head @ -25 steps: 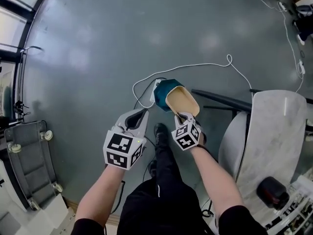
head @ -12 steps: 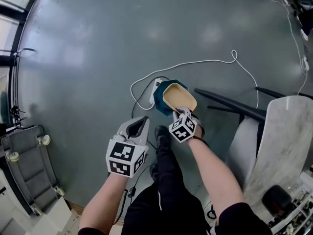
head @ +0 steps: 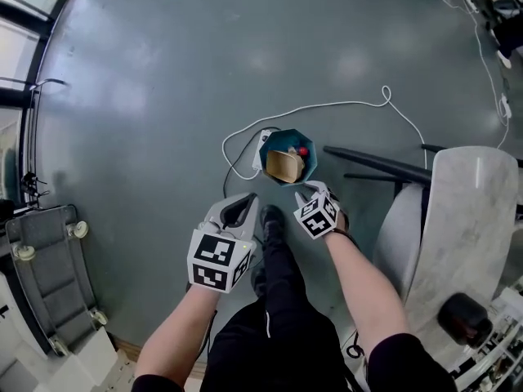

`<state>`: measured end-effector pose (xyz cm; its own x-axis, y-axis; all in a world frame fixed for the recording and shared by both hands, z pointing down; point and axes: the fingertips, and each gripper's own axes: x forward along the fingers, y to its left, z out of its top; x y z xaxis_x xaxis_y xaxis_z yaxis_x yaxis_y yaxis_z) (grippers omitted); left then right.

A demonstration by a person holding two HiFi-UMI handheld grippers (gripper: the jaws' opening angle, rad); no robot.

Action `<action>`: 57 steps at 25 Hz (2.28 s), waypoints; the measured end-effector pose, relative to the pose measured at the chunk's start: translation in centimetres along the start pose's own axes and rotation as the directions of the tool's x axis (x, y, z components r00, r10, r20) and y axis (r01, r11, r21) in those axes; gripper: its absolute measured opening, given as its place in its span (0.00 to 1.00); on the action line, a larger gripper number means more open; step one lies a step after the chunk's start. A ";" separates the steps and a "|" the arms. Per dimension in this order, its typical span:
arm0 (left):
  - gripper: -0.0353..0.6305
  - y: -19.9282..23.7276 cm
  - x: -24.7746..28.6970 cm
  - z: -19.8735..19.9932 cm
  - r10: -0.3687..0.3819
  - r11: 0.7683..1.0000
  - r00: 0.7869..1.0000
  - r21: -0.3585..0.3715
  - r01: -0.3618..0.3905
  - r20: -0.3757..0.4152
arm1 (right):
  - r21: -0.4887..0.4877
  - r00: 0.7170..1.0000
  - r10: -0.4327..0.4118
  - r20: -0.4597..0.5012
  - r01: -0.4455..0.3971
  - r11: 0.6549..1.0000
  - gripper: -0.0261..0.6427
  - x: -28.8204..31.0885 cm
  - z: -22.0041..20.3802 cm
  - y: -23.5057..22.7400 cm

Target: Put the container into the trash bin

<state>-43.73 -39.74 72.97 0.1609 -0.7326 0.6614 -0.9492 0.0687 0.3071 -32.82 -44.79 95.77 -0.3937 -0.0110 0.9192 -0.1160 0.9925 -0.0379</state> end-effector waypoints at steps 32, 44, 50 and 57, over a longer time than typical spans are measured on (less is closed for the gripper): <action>0.07 -15.3 -33.1 6.4 0.075 0.986 0.923 0.107 -0.124 0.378 | 0.306 0.708 -0.267 0.654 0.075 0.949 0.03 -53.1 2.9 15.6; 0.07 -21.5 -35.7 10.3 0.081 0.981 0.864 0.116 -0.158 0.498 | 0.287 0.543 -0.275 0.793 0.065 0.956 0.03 -64.2 1.0 13.6; 0.07 -22.1 -36.6 10.9 0.100 0.977 0.849 0.110 -0.182 0.520 | 0.249 0.510 -0.277 0.814 0.125 0.960 0.03 -66.7 1.0 13.7; 0.07 -22.0 -37.4 10.6 0.108 0.974 0.844 0.113 -0.196 0.526 | 0.232 0.483 -0.265 0.835 0.128 0.964 0.03 -67.1 1.6 14.5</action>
<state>-31.74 -21.07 34.23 -0.1092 -0.9666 0.2317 -0.9867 0.1336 0.0922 -9.56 -29.83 32.90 -0.9205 -0.3697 0.1265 -0.3738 0.9275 -0.0098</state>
